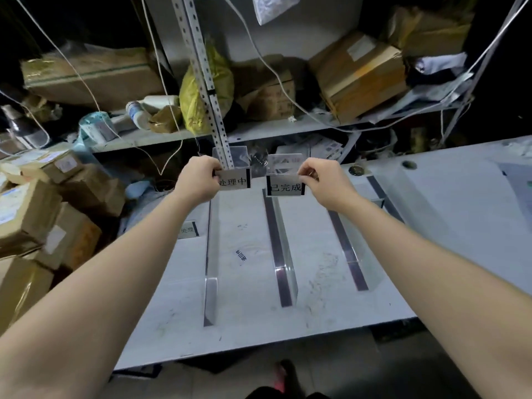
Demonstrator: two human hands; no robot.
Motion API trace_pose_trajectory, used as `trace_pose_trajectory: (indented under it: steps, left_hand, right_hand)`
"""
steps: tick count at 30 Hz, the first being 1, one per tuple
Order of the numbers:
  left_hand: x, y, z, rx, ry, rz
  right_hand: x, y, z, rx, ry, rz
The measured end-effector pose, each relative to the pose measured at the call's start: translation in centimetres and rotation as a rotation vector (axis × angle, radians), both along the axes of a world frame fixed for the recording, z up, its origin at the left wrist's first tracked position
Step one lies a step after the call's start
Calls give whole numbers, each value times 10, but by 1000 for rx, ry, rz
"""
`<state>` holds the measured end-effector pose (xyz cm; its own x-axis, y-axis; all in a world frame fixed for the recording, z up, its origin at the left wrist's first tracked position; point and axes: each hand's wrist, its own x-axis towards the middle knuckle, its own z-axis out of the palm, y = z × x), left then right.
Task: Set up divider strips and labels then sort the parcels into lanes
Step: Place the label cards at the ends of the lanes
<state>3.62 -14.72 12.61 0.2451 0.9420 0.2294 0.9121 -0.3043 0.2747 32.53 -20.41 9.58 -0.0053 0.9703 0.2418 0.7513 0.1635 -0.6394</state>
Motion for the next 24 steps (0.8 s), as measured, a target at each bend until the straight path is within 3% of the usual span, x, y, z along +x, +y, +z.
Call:
trace_pose_trajectory:
  steps: [16,24]
  left_hand:
    - [40,97,-137,-358,233,-24]
    - [38,109,-184,-467,257,63]
  right_hand:
    - [63,80,-80,-188,-56,-120]
    - [62,98,-130,-273,-60,-78]
